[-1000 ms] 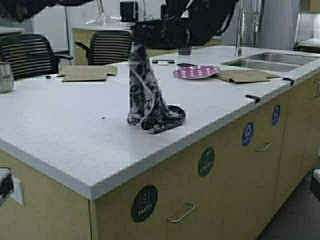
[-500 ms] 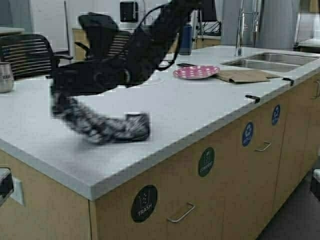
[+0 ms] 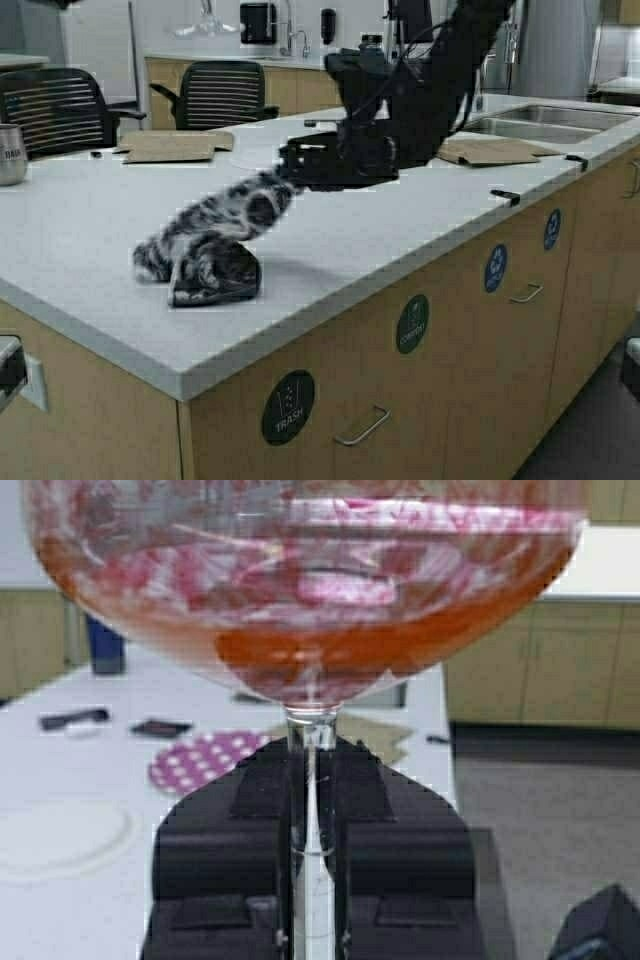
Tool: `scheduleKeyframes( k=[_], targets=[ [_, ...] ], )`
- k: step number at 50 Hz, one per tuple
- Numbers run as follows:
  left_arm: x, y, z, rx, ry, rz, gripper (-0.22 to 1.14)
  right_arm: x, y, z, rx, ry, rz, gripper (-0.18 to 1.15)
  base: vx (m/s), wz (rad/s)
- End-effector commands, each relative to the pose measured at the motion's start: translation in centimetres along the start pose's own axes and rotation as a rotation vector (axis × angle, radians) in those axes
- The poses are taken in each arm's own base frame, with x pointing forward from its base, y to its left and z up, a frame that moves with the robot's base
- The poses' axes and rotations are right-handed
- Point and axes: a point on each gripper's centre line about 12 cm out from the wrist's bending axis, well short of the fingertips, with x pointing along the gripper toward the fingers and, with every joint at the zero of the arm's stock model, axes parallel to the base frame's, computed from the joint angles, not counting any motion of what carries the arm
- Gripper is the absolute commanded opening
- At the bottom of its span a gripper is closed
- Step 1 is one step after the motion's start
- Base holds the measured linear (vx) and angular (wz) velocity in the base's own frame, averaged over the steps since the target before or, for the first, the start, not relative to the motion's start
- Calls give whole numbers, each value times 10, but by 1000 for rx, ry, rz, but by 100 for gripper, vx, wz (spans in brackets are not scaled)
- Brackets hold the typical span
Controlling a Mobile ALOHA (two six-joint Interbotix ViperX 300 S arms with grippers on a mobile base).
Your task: Get the cloth and wipe up the spill under the wine glass
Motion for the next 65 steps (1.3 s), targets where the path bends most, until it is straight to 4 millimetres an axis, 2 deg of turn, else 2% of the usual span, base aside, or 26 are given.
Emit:
scheduleKeyframes(
  k=[1,24,32,45,56,60,65],
  targets=[
    [9,2,-25,-19,-8,-13,14,-7,-3,24,0,-53,-3,6,1,-2],
    [13,5,-161,-48,74,-32,14,-20,-7,6,-5,-31,-9,6,0,0],
    [14,7,-201,-33,92,-35,14,-23,-9,0,-4,-20,-12,6,0,0],
    [12,9,-254,-3,139,-30,14,-28,-9,-5,-3,-22,-11,6,0,0],
    [7,11,-286,-16,167,-16,14,-34,-12,-4,1,-32,-15,6,0,0],
    [9,11,-282,-21,149,-16,14,-37,-15,-1,7,-43,-23,6,0,0],
    [17,12,-264,-17,98,-19,14,-43,-25,6,22,-65,-45,6,0,0]
  ],
)
